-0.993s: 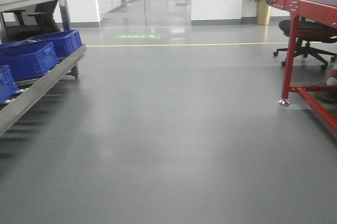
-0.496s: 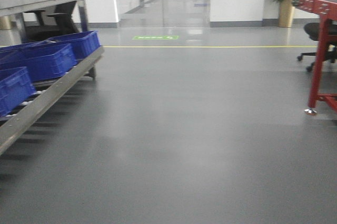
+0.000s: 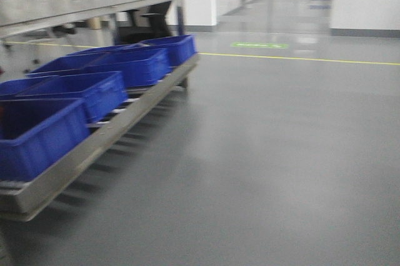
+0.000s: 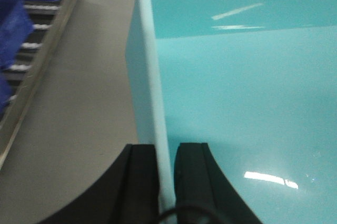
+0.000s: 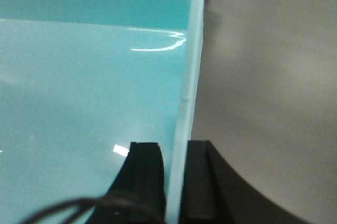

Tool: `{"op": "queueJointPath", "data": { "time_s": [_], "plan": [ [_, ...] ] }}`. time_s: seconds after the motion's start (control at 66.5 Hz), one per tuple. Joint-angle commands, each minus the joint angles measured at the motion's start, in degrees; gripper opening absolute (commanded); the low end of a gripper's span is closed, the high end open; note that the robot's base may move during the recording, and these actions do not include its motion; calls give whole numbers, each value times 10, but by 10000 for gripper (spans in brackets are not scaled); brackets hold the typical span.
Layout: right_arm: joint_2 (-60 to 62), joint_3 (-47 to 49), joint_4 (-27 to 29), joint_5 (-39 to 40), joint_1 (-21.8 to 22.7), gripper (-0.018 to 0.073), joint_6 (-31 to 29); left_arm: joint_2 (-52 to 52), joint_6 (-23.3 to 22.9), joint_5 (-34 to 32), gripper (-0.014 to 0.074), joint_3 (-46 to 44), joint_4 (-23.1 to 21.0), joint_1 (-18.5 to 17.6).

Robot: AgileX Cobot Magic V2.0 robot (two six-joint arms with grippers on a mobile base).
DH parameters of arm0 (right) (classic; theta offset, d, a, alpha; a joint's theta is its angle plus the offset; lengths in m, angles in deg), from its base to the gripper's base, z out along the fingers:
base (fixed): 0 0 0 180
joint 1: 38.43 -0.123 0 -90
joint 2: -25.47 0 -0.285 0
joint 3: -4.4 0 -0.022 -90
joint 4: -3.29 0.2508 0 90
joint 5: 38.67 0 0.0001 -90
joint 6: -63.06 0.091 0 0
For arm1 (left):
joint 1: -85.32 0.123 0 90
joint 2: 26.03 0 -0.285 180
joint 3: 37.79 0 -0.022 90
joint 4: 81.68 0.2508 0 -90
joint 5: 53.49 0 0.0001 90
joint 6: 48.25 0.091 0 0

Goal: Move two blue bins to right shelf middle
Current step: 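Turn toward the other shelf holding the teal bin with both grippers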

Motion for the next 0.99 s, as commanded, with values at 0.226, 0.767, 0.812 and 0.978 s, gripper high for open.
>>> {"op": "queueJointPath", "data": {
  "time_s": [0.226,0.767,0.812,0.978],
  "plan": [
    [7,6,22,27,-3,-151,-9,7,6,-25,-111,-8,-28,-4],
    [7,6,22,27,-3,-151,-9,7,6,-25,-111,-8,-28,-4],
    [7,6,22,27,-3,-151,-9,7,6,-25,-111,-8,-28,-4],
    [7,6,22,27,-3,-151,-9,7,6,-25,-111,-8,-28,-4]
  ]
}}
